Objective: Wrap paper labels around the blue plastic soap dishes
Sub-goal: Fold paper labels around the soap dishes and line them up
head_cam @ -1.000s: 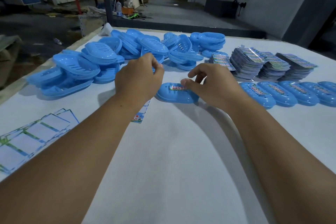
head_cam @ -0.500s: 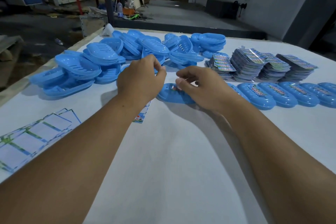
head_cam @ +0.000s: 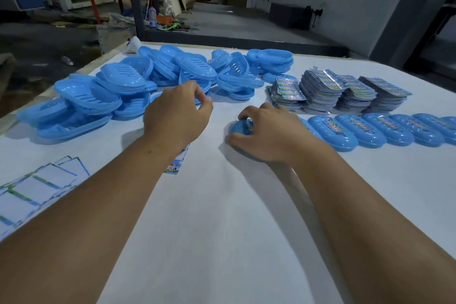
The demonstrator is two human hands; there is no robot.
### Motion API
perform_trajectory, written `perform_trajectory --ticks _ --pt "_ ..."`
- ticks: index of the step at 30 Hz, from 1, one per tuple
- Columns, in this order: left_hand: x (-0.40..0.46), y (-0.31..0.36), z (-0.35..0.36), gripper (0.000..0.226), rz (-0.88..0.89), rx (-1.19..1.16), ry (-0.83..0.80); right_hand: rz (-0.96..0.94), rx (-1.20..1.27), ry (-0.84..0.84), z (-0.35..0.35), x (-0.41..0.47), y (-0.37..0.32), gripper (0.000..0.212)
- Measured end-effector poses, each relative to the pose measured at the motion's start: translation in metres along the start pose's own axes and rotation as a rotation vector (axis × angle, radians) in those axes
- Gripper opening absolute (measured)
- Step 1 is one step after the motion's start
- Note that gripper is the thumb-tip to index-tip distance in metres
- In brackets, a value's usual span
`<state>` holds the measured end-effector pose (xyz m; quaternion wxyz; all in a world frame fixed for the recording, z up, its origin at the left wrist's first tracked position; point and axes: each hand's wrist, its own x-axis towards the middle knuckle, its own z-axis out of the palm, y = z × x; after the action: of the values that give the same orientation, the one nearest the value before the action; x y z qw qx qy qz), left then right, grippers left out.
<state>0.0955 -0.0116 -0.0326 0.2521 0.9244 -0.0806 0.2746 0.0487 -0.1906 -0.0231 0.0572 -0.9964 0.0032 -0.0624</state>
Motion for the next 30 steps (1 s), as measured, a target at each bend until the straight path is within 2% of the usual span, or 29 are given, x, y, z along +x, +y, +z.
perform_trajectory --ticks 4,14,19,23,30 --pt "0.000 -0.002 0.002 0.016 0.005 0.019 0.000 0.101 -0.062 0.069 -0.001 0.001 0.002 0.062" --pt "0.002 -0.003 0.002 0.018 -0.012 0.037 -0.003 0.227 0.048 0.093 -0.003 0.006 0.014 0.048" --pt "0.005 -0.005 -0.003 0.023 -0.027 0.049 -0.082 0.276 0.108 0.100 -0.004 0.009 0.028 0.043" --pt "0.006 -0.011 -0.015 0.028 0.034 0.263 -0.204 0.268 0.131 0.113 -0.001 0.011 0.029 0.043" --pt "0.003 -0.028 -0.031 0.030 0.041 0.450 -0.225 0.173 0.165 0.143 0.002 0.012 0.012 0.046"
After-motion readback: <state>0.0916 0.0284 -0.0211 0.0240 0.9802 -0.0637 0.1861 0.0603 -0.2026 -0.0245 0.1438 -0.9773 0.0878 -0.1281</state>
